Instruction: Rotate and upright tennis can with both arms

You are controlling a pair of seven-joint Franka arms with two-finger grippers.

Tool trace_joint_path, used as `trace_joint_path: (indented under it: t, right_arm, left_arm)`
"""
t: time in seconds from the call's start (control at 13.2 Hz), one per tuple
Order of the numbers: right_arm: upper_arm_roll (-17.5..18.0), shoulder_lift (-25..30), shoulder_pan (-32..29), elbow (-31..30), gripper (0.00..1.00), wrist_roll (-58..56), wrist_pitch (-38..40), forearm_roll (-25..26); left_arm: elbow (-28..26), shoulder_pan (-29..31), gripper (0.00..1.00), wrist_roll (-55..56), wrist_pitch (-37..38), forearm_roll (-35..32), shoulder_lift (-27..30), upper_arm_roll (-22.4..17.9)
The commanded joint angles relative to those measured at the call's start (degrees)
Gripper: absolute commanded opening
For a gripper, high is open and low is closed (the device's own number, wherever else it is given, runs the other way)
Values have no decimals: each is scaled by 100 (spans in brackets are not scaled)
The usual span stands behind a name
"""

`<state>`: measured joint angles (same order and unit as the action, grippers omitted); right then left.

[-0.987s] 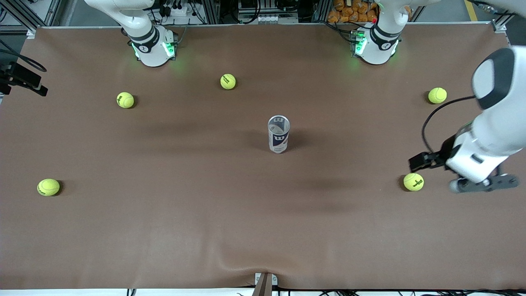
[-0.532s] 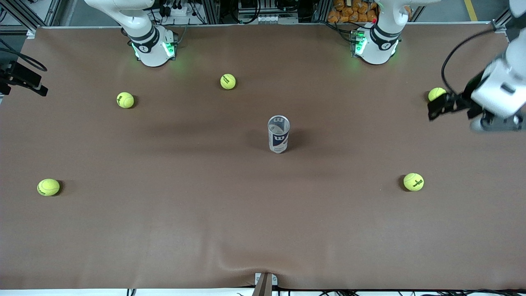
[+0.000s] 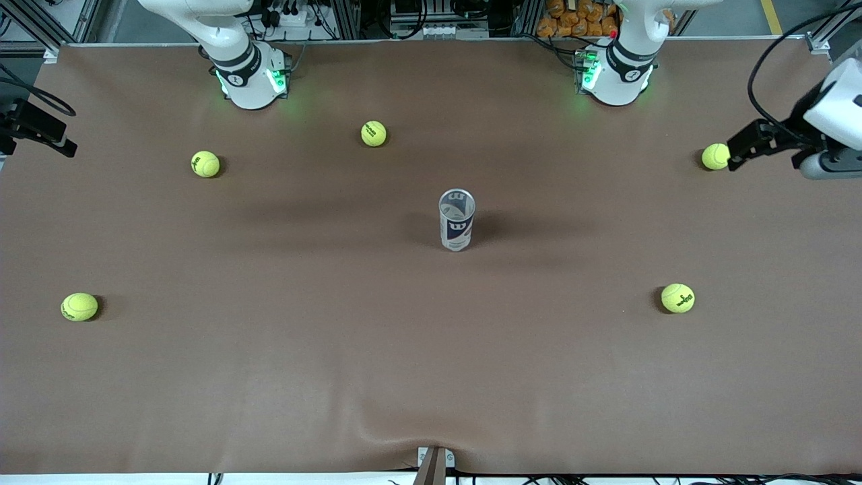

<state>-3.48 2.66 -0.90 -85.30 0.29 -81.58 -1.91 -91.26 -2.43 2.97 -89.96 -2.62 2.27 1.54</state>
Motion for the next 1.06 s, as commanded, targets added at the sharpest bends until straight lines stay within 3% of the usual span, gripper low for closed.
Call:
trace_joint_path:
  t: [0.0, 0.23, 0.76, 0.99]
  right_arm:
    - [-12, 7, 19, 40, 100, 103, 28, -2]
    - [-21, 15, -16, 110, 100, 103, 37, 7]
    - [-21, 15, 2, 136, 100, 103, 19, 24]
    - [-13, 7, 10, 128, 100, 102, 19, 269]
  left_arm:
    - [47, -38, 100, -490, -162, 95, -25, -355]
    - [4, -38, 100, -561, -171, 94, 10, -584]
    - [39, -152, 100, 28, -127, 95, 10, -461]
    - [39, -152, 100, -7, -127, 95, -7, -452]
